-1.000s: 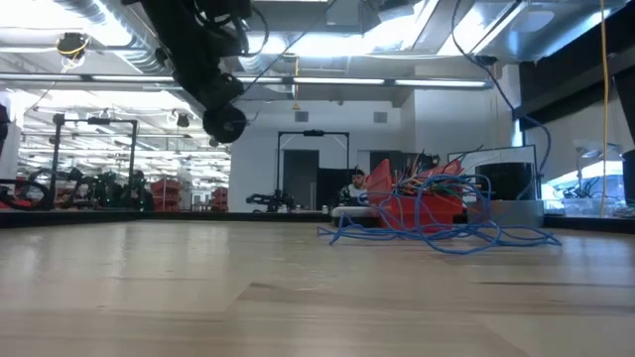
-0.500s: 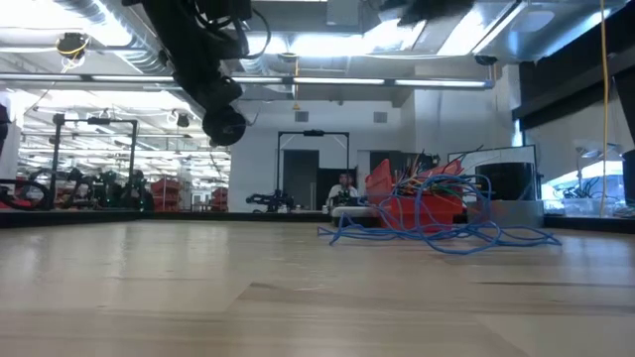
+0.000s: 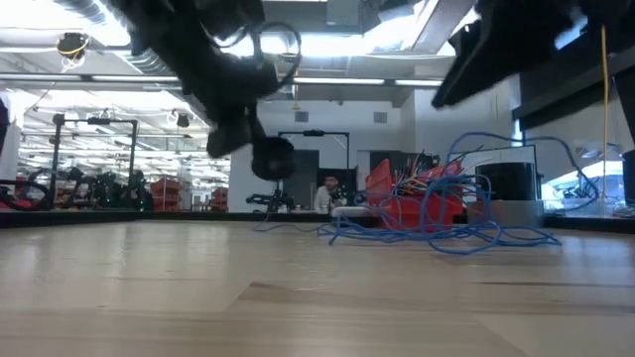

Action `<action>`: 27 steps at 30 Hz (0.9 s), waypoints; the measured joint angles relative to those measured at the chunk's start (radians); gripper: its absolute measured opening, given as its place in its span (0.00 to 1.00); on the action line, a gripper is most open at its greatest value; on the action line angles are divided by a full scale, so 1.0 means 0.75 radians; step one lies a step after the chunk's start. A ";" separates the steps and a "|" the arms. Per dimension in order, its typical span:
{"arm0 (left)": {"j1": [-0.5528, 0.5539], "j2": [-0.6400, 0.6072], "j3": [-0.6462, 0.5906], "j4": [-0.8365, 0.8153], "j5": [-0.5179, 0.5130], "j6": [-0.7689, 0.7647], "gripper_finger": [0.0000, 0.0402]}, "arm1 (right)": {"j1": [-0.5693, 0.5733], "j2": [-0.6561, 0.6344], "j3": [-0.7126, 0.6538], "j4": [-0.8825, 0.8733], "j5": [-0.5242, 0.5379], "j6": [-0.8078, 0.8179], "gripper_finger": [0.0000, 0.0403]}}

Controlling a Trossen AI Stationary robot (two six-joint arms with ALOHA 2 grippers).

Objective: Coil cords
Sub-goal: Uncoil the blue wire from the black spool, then return to Home Position

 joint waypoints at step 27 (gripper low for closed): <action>-0.243 0.109 0.054 -0.177 0.129 -0.305 0.43 | -0.002 0.014 -0.116 0.152 0.080 -0.037 0.41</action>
